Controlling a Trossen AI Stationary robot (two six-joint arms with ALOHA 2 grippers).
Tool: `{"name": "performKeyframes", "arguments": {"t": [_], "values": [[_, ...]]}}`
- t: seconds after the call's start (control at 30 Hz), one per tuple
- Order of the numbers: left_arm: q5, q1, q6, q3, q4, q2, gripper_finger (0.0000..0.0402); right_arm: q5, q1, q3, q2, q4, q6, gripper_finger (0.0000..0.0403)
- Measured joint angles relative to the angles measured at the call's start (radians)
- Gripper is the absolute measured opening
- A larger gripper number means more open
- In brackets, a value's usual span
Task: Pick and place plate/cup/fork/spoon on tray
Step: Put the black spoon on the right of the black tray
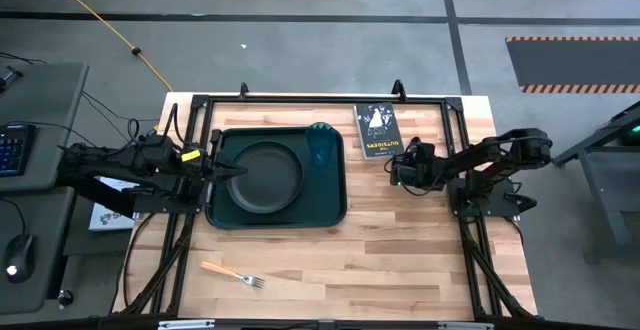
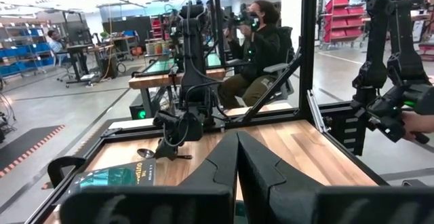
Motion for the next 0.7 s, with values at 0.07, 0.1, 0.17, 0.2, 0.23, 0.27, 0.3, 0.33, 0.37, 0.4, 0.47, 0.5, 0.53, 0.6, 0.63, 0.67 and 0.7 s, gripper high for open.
{"name": "performKeyframes", "arguments": {"t": [0.07, 0.1, 0.17, 0.2, 0.23, 0.27, 0.3, 0.33, 0.37, 0.4, 0.47, 0.5, 0.53, 0.6, 0.63, 0.67, 0.7], "values": [[0.000, 0.000, -0.001, 0.000, 0.000, 0.000, 0.0000, 0.000, 0.000, 0.000, 0.000, 0.001, 0.000, 0.0145], [0.000, 0.000, -0.007, 0.000, 0.000, 0.000, 0.0000, 0.000, 0.000, 0.000, 0.000, 0.001, 0.000, 0.0140], [0.000, 0.000, -0.008, 0.000, 0.000, 0.000, 0.0000, -0.001, 0.000, 0.000, 0.000, 0.002, 0.000, 0.0131], [0.000, 0.000, -0.007, 0.000, 0.000, 0.000, 0.0000, -0.001, 0.000, 0.000, 0.000, 0.002, 0.000, 0.0126], [0.000, 0.000, -0.007, 0.000, 0.000, 0.000, 0.0000, -0.002, 0.000, 0.000, 0.000, 0.002, 0.000, 0.0121], [0.000, 0.000, -0.007, 0.000, 0.000, 0.000, 0.0000, -0.002, 0.000, 0.000, 0.000, 0.002, 0.000, 0.0115], [0.000, 0.000, -0.007, 0.000, 0.000, 0.000, 0.0000, -0.003, 0.000, 0.000, 0.000, 0.000, 0.000, 0.0108], [0.000, 0.000, -0.006, 0.000, 0.000, 0.000, 0.0000, -0.004, 0.000, 0.000, 0.000, -0.002, 0.000, 0.0099], [0.000, 0.000, -0.005, 0.000, 0.000, 0.000, 0.0000, -0.004, 0.001, 0.000, 0.000, -0.004, 0.000, 0.0089], [0.000, 0.000, 0.001, 0.000, 0.000, 0.000, 0.0000, -0.006, 0.001, 0.000, 0.000, -0.005, 0.000, 0.0076], [0.000, 0.000, 0.002, 0.000, 0.000, 0.000, 0.0000, -0.010, 0.001, 0.000, 0.000, -0.009, -0.004, 0.0044], [0.000, 0.000, 0.002, 0.000, 0.000, 0.000, 0.0000, -0.013, 0.001, 0.002, 0.000, -0.011, -0.004, 0.0026], [0.000, 0.000, 0.002, 0.000, 0.000, 0.000, 0.0000, -0.013, 0.002, 0.002, 0.000, -0.014, -0.008, 0.0014], [0.000, 0.000, 0.002, 0.000, 0.000, 0.000, 0.0000, -0.013, 0.002, 0.002, 0.000, -0.019, -0.021, 0.0010], [0.000, 0.000, 0.002, 0.000, 0.000, 0.000, 0.0000, -0.013, 0.002, 0.002, -0.001, -0.022, -0.022, 0.0013], [0.000, 0.000, 0.002, 0.000, 0.000, 0.000, 0.0000, -0.016, 0.002, 0.002, -0.003, -0.026, -0.023, 0.0013], [0.000, 0.000, 0.002, 0.000, 0.000, 0.000, 0.0000, -0.017, 0.001, 0.001, -0.008, -0.029, -0.023, 0.0010]]}}
